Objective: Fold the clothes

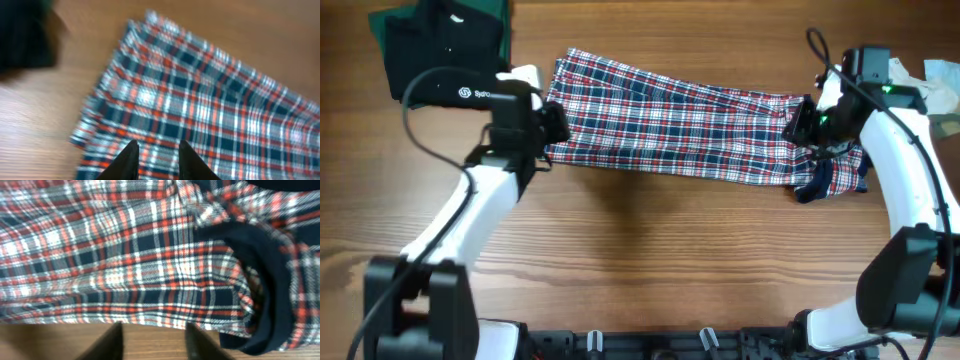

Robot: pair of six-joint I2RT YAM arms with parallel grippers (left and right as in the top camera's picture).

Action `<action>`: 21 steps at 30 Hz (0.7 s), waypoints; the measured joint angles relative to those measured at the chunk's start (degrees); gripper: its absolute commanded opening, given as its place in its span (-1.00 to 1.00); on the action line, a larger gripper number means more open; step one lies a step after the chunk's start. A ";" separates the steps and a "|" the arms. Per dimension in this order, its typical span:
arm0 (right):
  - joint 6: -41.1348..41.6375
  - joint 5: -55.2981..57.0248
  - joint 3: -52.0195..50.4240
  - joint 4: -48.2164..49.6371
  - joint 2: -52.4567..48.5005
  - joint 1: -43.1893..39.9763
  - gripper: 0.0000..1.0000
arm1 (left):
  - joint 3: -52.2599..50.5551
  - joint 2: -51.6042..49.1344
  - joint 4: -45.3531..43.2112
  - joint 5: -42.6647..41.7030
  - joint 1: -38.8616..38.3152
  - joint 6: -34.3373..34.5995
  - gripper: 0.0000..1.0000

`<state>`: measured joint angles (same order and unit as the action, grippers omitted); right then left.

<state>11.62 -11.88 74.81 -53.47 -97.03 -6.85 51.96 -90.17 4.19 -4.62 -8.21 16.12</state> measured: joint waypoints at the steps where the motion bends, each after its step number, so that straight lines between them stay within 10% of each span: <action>1: 0.11 -0.17 -1.99 1.77 -0.17 0.00 -0.88 | 0.00 -1.84 -0.20 -0.42 -0.76 0.00 -0.58; 21: 0.81 16.24 -11.78 30.91 -11.63 -1.38 -0.91 | 0.44 -19.56 -11.50 -7.32 -1.75 0.02 -0.80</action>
<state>12.43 4.36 63.02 -22.57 -108.66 -8.23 52.40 -109.73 -7.31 -11.94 -9.96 16.14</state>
